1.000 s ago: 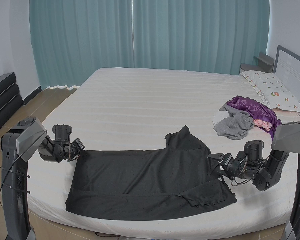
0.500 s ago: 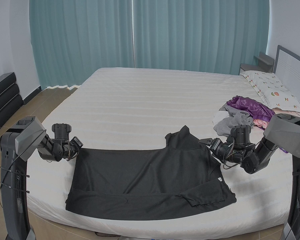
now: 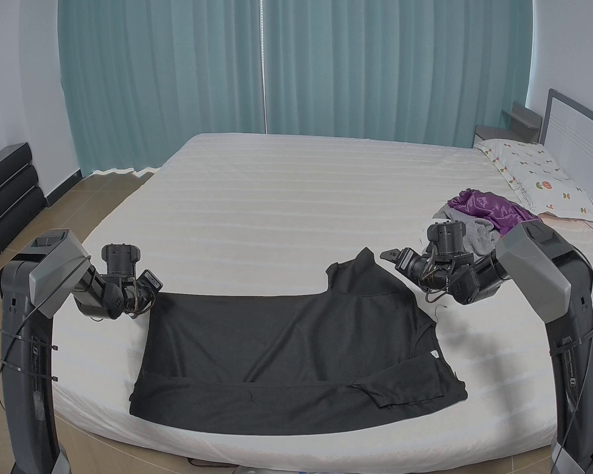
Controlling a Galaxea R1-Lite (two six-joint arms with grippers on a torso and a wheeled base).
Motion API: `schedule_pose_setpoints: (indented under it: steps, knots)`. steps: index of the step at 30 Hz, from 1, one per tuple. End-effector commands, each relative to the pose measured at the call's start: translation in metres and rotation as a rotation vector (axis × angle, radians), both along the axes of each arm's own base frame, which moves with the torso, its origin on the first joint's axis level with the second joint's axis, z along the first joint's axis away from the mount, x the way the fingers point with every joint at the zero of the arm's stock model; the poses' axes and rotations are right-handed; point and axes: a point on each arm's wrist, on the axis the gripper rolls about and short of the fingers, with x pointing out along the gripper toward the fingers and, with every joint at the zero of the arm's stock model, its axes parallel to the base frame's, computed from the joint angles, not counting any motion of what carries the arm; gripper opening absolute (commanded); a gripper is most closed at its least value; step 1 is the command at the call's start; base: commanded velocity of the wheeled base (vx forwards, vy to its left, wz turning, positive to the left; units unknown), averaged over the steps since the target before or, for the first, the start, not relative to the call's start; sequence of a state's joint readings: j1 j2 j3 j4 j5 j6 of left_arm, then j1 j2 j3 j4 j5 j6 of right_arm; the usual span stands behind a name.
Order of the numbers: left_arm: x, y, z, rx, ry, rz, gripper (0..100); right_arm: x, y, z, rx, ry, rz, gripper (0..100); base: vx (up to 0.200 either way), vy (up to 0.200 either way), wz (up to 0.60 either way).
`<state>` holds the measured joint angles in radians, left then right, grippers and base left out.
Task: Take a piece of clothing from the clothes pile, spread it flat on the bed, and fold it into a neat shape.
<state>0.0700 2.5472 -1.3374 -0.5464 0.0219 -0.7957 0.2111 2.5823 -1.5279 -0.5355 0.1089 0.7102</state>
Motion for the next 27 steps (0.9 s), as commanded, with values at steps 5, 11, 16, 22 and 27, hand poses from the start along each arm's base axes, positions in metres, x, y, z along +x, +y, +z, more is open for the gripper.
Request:
schedule_pose_setpoints:
  steps: [5,11,16,22,27]
  knots:
    - [0.0,0.0,0.001,-0.001,-0.001,0.003,0,0.039,-0.001,-0.058,-0.084,0.068,-0.049,100,0.0,0.0,0.0]
    - [0.0,0.0,0.001,-0.001,-0.002,0.003,0,0.041,-0.001,-0.06,-0.086,0.066,-0.05,100,0.0,0.0,0.0]
    - [0.0,0.0,0.001,-0.001,-0.002,0.003,0,0.042,0.0,-0.06,-0.076,0.06,-0.052,100,0.0,0.0,0.0]
    - [0.0,0.0,0.001,-0.001,-0.001,0.003,0,0.042,-0.001,-0.055,-0.074,0.054,-0.053,0,0.0,0.0,0.0]
    - [0.0,0.0,0.002,-0.001,0.002,0.003,0,0.042,-0.002,-0.048,-0.075,0.049,-0.058,0,0.0,0.0,0.0]
